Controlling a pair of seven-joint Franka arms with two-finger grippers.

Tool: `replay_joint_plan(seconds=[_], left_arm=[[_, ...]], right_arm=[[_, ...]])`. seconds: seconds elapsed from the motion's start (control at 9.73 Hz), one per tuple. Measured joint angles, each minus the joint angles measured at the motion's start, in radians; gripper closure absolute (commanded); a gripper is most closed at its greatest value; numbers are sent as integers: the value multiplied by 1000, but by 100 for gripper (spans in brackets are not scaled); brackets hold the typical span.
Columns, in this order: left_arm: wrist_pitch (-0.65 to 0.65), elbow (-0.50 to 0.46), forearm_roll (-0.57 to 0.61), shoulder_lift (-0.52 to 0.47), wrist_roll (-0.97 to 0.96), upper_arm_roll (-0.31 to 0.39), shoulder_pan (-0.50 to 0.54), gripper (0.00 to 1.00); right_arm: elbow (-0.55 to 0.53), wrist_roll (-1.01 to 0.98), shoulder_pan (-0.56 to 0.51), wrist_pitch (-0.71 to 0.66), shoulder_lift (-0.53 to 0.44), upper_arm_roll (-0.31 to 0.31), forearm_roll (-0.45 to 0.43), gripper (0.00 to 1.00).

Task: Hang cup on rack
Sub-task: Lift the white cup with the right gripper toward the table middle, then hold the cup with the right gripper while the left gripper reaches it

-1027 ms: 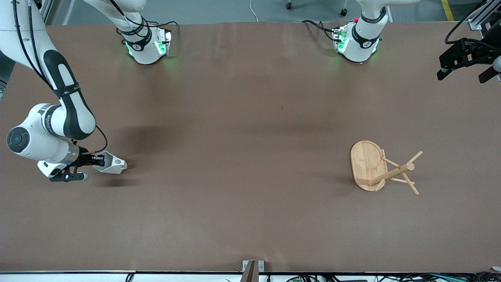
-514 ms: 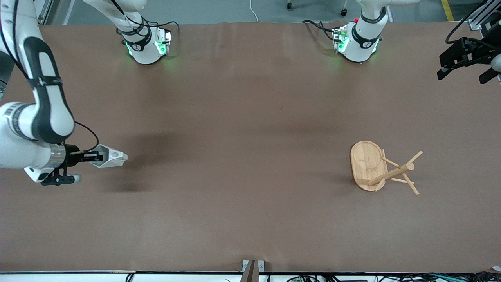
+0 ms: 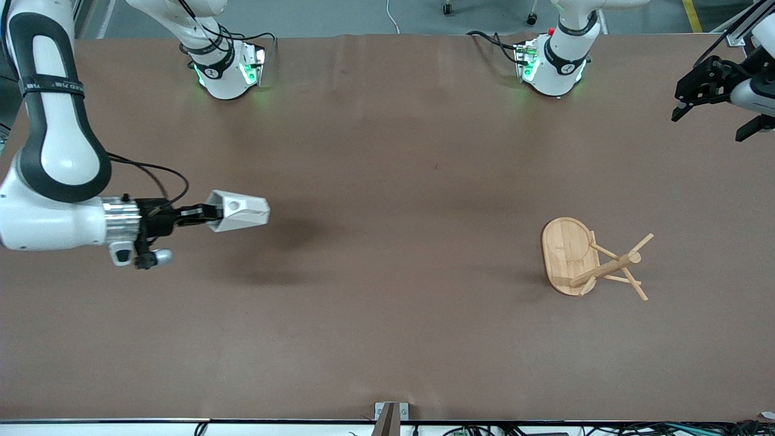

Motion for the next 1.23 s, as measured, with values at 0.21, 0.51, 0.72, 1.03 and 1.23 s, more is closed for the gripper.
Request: replay_joint_plan(seconds=[0.21, 0.51, 0.72, 1.03, 1.23], left_arm=[[-32, -17, -34, 4, 146, -7, -3, 7], [-86, -56, -116, 4, 380, -14, -7, 7], [-95, -94, -158, 4, 423, -60, -7, 9], [-79, -194, -274, 5, 431, -128, -14, 4], [18, -238, -293, 5, 440, -181, -13, 1]], right_arm=[[-59, 0, 50, 86, 0, 75, 195, 99], [-123, 4, 66, 341, 0, 292, 356, 99], [-129, 8, 72, 425, 3, 386, 443, 99], [-134, 12, 85, 450, 19, 441, 526, 99], [-134, 12, 100, 469, 36, 455, 530, 99]])
